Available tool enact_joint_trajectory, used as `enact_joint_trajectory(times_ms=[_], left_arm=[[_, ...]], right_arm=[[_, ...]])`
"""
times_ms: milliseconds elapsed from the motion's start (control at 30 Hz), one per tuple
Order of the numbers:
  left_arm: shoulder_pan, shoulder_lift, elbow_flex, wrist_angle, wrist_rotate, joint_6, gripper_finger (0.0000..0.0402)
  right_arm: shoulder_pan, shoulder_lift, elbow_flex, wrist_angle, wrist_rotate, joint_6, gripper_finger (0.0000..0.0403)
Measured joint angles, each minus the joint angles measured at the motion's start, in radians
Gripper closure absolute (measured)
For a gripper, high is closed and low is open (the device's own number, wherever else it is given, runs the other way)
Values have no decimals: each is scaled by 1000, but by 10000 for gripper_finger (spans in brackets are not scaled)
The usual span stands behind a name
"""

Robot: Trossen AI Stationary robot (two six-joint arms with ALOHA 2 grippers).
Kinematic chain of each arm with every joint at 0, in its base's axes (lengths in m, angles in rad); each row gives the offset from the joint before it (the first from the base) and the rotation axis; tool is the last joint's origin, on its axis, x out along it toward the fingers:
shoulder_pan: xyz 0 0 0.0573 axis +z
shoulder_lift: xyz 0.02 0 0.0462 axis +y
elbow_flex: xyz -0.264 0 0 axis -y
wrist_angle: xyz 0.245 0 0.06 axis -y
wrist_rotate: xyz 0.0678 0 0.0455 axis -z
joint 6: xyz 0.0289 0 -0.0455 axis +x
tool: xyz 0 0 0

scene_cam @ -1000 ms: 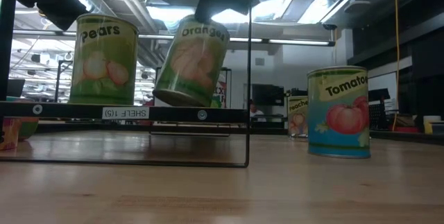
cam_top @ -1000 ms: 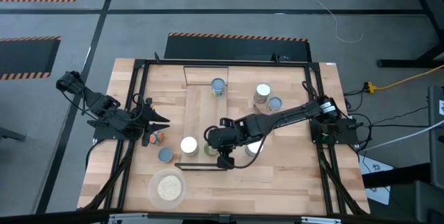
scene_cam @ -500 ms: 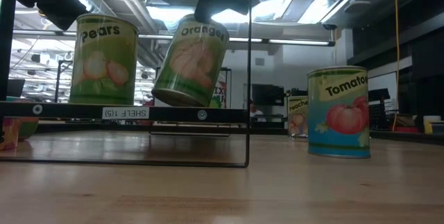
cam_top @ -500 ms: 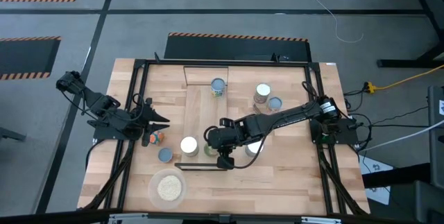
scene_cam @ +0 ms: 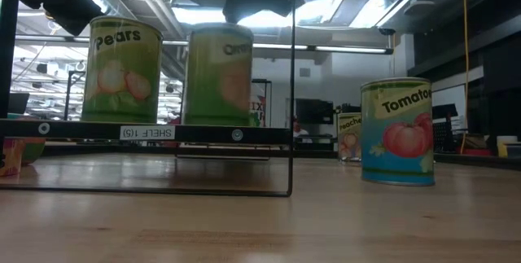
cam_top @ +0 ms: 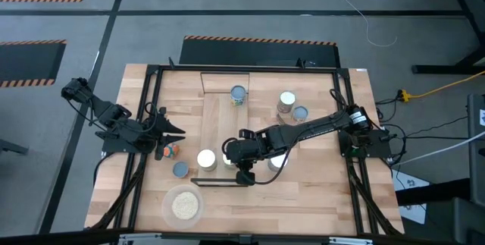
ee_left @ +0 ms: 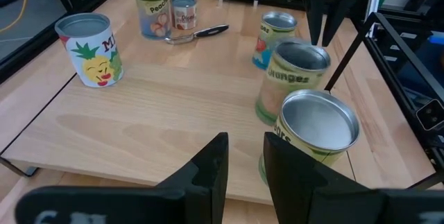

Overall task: Pick and place cans onto a shelf
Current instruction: Put the small canned oranges on the shelf

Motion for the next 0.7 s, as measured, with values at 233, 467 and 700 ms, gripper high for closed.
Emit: enact_joint_trajectory(times_ms=[233,467,700], left_arm=[[0,0,0,0,0,0,316],[0,0,0,0,0,0,316],[0,0,0,0,0,0,316]], right_arm=[[0,0,0,0,0,1,349],[-2,0,0,0,1,-8,350],[-2,0,0,0,1,-27,349]])
